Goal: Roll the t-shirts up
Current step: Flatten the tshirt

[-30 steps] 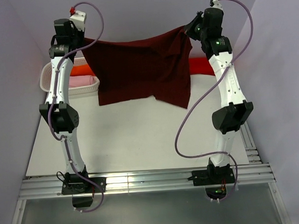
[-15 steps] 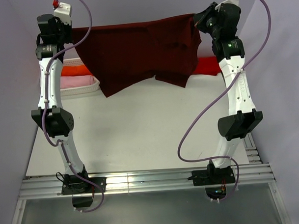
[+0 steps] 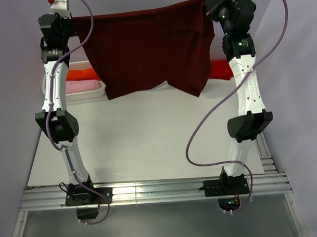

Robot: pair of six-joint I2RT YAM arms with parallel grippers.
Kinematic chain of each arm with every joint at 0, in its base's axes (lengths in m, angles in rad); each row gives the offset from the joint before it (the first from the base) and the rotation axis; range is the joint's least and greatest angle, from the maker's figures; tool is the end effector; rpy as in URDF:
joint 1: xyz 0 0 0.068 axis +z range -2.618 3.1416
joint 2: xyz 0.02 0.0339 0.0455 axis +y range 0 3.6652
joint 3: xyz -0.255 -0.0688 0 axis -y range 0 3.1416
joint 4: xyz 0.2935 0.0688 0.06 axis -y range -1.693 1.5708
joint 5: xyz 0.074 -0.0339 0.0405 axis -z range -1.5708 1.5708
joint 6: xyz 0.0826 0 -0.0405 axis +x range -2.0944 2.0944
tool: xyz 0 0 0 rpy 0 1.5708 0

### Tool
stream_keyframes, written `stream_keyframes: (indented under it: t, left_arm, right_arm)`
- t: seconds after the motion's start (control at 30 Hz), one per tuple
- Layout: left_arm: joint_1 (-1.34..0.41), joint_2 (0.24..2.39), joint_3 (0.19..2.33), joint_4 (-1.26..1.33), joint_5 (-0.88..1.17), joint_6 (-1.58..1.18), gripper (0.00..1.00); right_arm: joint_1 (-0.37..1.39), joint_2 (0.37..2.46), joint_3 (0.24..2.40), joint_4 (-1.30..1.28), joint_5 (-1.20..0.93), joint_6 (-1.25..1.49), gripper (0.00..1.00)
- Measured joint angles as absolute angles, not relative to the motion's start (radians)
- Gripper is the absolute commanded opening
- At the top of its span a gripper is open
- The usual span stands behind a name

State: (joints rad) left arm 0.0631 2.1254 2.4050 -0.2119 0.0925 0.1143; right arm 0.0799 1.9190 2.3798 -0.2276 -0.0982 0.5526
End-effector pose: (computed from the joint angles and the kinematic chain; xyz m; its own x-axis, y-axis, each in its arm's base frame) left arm 0.5751 0.0287 0.4795 0.0704 0.1182 -0.9905 0.0213 0.9925 0.1200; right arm 0.4930 0.0476 0.5735 0.1045 0.5324 -0.8400 -0.2695 0.8282 0.4914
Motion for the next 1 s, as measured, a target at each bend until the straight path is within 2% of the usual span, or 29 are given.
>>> stream_keyframes:
  t: [0.23, 0.57, 0.73, 1.0]
  left_arm:
    - [0.069, 2.224, 2.477, 0.008, 0.081, 0.036, 0.00]
    - [0.069, 2.227, 2.448, 0.133, 0.087, -0.020, 0.00]
    - [0.074, 2.161, 2.290, 0.123, 0.150, 0.001, 0.00]
    - [0.093, 1.967, 1.970, -0.115, 0.307, 0.143, 0.00]
  right_arm:
    - [0.080, 2.078, 2.474, -0.095, -0.067, 0.558, 0.00]
    - [0.072, 2.056, 2.415, 0.008, -0.043, 0.562, 0.00]
    - [0.047, 1.930, 2.196, 0.002, -0.056, 0.570, 0.00]
    - [0.036, 1.517, 1.565, -0.076, -0.046, 0.605, 0.00]
